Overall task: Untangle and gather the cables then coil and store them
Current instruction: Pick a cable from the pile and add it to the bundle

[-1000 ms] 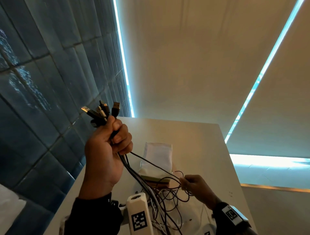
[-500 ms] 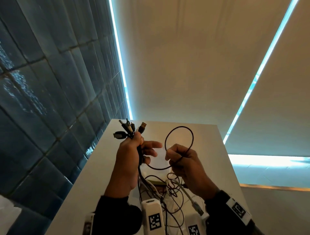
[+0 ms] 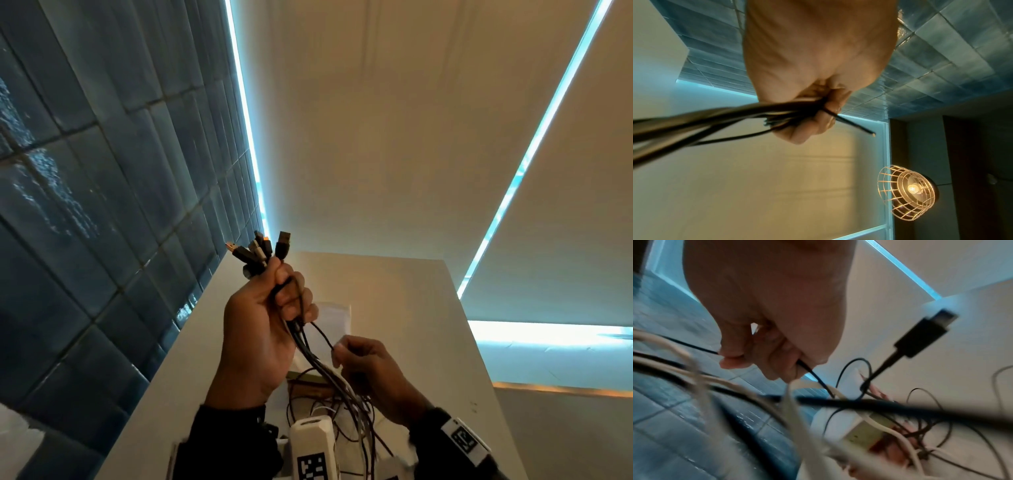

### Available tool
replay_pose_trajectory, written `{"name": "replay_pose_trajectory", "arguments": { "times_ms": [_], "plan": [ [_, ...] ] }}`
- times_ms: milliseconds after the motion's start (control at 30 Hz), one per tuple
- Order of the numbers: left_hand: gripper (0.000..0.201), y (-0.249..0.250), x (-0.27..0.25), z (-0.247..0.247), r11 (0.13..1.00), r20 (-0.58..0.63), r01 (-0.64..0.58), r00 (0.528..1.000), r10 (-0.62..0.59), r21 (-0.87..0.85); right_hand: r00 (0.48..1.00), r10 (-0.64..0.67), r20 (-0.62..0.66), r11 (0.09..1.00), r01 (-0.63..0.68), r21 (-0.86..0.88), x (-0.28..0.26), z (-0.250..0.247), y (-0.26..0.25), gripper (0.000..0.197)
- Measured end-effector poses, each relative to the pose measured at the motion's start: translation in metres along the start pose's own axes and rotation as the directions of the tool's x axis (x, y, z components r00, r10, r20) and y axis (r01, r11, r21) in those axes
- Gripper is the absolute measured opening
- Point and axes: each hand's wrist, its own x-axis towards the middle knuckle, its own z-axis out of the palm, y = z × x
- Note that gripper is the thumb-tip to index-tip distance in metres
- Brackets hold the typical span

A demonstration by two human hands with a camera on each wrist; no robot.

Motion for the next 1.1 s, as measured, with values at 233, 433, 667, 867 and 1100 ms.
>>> {"name": "replay_pose_trajectory", "arguments": {
  "times_ms": [233,433,667,867,1100],
  "plan": [
    [0.025,0.003,-0.002,-0.010,0.999,0.006,-0.030,1.000,0.030,-0.011,0.995,-0.010,-0.097,0.974,-0.013,-0.227,-0.004,-0.015,0.025,0.028],
    [0.029,0.007,-0.004,-0.014,0.999,-0.047,-0.035,0.998,0.035,0.007,0.983,-0.036,-0.182,0.884,-0.053,-0.465,-0.004,-0.041,0.053,0.034],
    [0.035,-0.001,0.002,-0.019,0.974,-0.220,0.071,0.975,-0.022,0.217,0.881,-0.041,-0.472,0.984,-0.047,-0.172,-0.003,-0.038,0.019,0.028],
    [0.030,-0.012,0.005,-0.020,0.909,-0.297,0.146,0.955,-0.026,0.391,0.889,-0.367,-0.274,0.928,0.372,-0.035,-0.018,0.013,-0.059,0.017],
    [0.028,-0.011,0.000,-0.010,0.942,-0.311,0.146,0.949,-0.047,0.303,0.825,-0.564,0.031,0.761,0.534,-0.369,-0.019,0.053,-0.060,0.010]
  ]
}}
